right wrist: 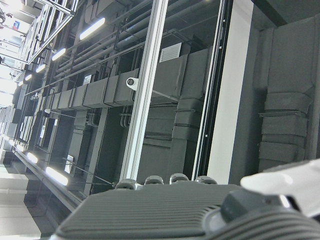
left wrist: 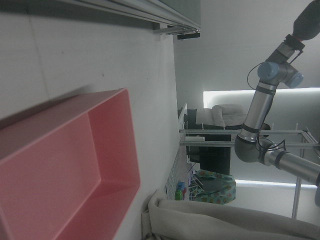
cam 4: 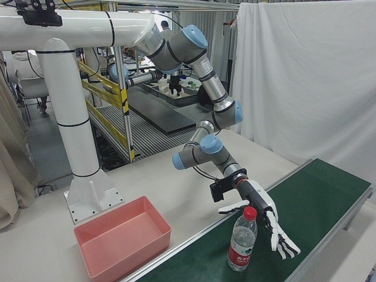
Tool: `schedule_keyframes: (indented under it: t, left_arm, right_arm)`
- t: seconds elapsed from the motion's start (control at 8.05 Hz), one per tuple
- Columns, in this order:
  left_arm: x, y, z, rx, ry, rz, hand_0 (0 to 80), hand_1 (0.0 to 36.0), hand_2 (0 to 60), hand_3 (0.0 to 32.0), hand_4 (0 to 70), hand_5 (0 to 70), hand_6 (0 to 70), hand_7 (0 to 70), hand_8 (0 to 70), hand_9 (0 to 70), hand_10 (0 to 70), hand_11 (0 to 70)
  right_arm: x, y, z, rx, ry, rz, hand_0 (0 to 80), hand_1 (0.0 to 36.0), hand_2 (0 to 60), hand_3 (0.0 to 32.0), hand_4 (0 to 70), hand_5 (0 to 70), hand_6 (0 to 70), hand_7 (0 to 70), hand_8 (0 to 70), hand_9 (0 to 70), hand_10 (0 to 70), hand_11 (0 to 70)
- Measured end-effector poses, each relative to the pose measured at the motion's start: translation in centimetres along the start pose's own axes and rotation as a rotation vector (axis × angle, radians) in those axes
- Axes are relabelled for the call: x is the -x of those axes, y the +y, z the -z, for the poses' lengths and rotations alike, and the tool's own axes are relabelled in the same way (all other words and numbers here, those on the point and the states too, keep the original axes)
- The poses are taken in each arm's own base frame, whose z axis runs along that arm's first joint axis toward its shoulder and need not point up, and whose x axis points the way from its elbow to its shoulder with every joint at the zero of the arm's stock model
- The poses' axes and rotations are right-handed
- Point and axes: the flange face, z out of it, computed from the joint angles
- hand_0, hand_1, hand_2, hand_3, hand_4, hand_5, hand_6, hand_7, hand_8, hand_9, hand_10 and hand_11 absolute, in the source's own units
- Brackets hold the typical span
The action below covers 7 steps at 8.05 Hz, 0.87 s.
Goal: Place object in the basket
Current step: 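Close the left hand fingers around the bottle on the belt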
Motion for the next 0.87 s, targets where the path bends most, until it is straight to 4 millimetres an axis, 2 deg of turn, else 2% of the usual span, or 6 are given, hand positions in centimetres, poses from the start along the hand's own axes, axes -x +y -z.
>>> schedule_keyframes:
  t: [0.25, 0.37, 0.5, 0.62, 0.75, 0.87]
  left_arm:
    - [0.5, 0.1, -0.8, 0.003, -0.012, -0.002, 53.2, 17.7, 8.5, 0.0, 23.8, 17.9, 3.8, 1.6, 5.6, 9.0, 7.9, 13.2]
    - [0.7, 0.1, -1.1, 0.004, -0.015, -0.002, 58.2, 24.1, 18.2, 0.0, 24.5, 22.2, 5.1, 4.1, 8.1, 11.7, 11.2, 18.5]
    - [0.7, 0.3, -1.2, 0.007, -0.015, -0.001, 77.9, 31.6, 12.0, 0.0, 29.1, 34.1, 10.6, 14.7, 17.2, 25.3, 24.4, 38.3]
    - [0.5, 0.5, -1.4, 0.011, -0.011, 0.001, 80.0, 36.0, 60.0, 0.0, 55.4, 53.0, 29.3, 38.0, 35.8, 48.5, 51.3, 70.0]
    - [0.1, 1.0, -1.7, 0.019, -0.003, 0.006, 80.0, 36.0, 60.0, 0.0, 70.0, 66.4, 56.2, 64.1, 55.5, 70.0, 63.1, 70.0]
    - [-0.2, 1.8, -2.1, 0.021, 0.001, 0.006, 80.0, 36.0, 60.0, 0.0, 70.0, 68.7, 66.5, 70.0, 62.7, 70.0, 68.5, 70.0]
  right_arm:
    - [0.0, 0.0, 0.0, 0.0, 0.0, 0.0, 0.0, 0.0, 0.0, 0.0, 0.0, 0.0, 0.0, 0.0, 0.0, 0.0, 0.0, 0.0]
    - [0.0, 0.0, 0.0, -0.001, 0.0, 0.0, 0.0, 0.0, 0.0, 0.0, 0.0, 0.0, 0.0, 0.0, 0.0, 0.0, 0.0, 0.0]
    - [0.0, 0.0, 0.0, -0.001, 0.0, 0.0, 0.0, 0.0, 0.0, 0.0, 0.0, 0.0, 0.0, 0.0, 0.0, 0.0, 0.0, 0.0]
    - [0.0, 0.0, 0.0, -0.001, 0.0, 0.0, 0.0, 0.0, 0.0, 0.0, 0.0, 0.0, 0.0, 0.0, 0.0, 0.0, 0.0, 0.0]
    - [0.0, 0.0, 0.0, -0.001, 0.0, 0.0, 0.0, 0.0, 0.0, 0.0, 0.0, 0.0, 0.0, 0.0, 0.0, 0.0, 0.0, 0.0]
    - [0.0, 0.0, 0.0, -0.001, 0.0, 0.0, 0.0, 0.0, 0.0, 0.0, 0.0, 0.0, 0.0, 0.0, 0.0, 0.0, 0.0, 0.0]
